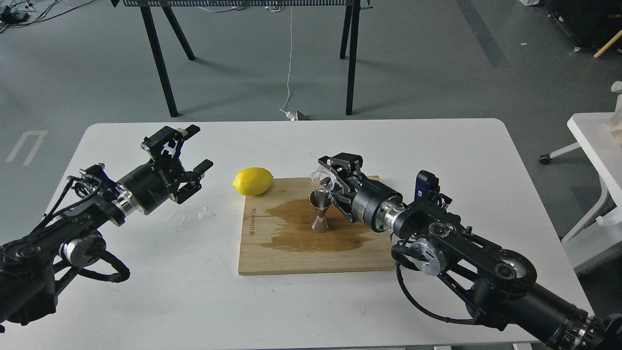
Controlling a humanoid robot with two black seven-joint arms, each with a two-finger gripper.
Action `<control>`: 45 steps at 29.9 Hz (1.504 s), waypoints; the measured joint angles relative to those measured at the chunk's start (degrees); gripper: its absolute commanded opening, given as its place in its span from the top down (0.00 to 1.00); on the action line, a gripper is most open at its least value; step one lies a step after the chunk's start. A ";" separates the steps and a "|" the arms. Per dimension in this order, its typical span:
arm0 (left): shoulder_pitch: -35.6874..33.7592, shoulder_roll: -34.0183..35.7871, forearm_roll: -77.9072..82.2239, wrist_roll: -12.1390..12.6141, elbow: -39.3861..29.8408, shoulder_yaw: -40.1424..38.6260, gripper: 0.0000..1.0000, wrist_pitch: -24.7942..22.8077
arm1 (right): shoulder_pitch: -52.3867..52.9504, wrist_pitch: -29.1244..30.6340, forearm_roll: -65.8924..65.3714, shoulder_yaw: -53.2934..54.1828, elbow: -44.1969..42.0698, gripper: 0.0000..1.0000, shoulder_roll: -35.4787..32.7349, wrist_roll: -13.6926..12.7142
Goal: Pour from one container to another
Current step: 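Tilt the measuring cup with the right gripper to pour into the jigger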
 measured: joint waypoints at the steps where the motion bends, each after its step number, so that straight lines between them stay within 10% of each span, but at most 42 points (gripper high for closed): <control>1: 0.00 0.00 0.00 0.00 -0.01 -0.01 0.07 0.00 | 0.21 -0.03 -0.14 -0.20 -0.03 0.57 0.00 0.07; 45: 0.09 -0.09 -0.02 0.02 0.04 -0.02 0.07 0.00 | 6.45 -1.46 -6.65 -8.45 -0.05 0.58 -3.22 0.20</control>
